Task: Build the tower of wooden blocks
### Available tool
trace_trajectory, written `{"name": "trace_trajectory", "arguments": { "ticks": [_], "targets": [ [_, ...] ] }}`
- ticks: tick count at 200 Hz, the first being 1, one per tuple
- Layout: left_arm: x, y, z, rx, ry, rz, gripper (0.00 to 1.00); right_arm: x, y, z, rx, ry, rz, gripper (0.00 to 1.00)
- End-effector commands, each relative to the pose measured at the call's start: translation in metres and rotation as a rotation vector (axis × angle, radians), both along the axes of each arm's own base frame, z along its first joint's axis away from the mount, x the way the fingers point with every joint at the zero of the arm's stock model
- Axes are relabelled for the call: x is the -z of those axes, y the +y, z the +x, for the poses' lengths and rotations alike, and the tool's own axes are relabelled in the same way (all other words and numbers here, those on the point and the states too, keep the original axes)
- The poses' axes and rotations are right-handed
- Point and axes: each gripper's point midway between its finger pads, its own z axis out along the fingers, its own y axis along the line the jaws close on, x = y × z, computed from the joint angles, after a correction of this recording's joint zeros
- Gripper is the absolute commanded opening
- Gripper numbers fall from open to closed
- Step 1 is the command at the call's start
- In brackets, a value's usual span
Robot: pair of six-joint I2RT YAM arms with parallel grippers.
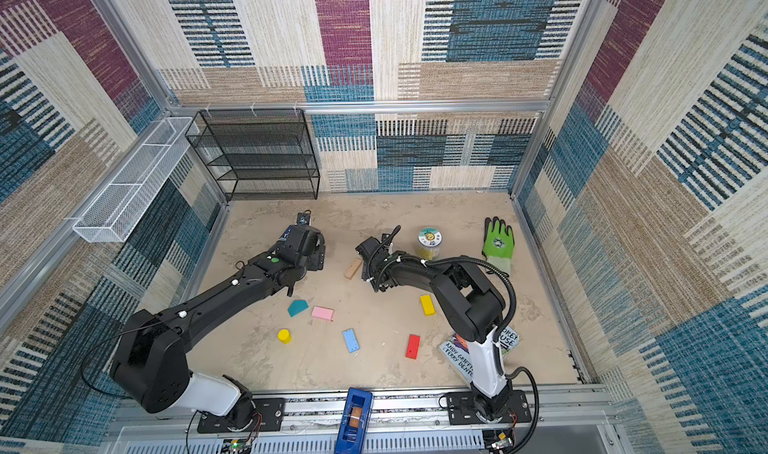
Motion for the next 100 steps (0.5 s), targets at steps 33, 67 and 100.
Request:
{"name": "trace_trajectory", "arguments": {
  "ticks": [33,67,100],
  "targets": [
    [0.0,0.004,0.0,-0.008,0.011,0.031,0.86,0.002,0.0,-0.006,-0.002,0.032,0.004,1.0],
    [-0.001,0.004,-0.001,-0.01,0.008,0.029,0.86,-0.011,0.001,-0.005,-0.009,0.011,0.018,1.0],
    [-0.002,0.004,-0.001,-0.01,0.006,0.027,0.86,-0.03,0.003,-0.003,-0.021,-0.02,0.037,1.0]
  ]
}}
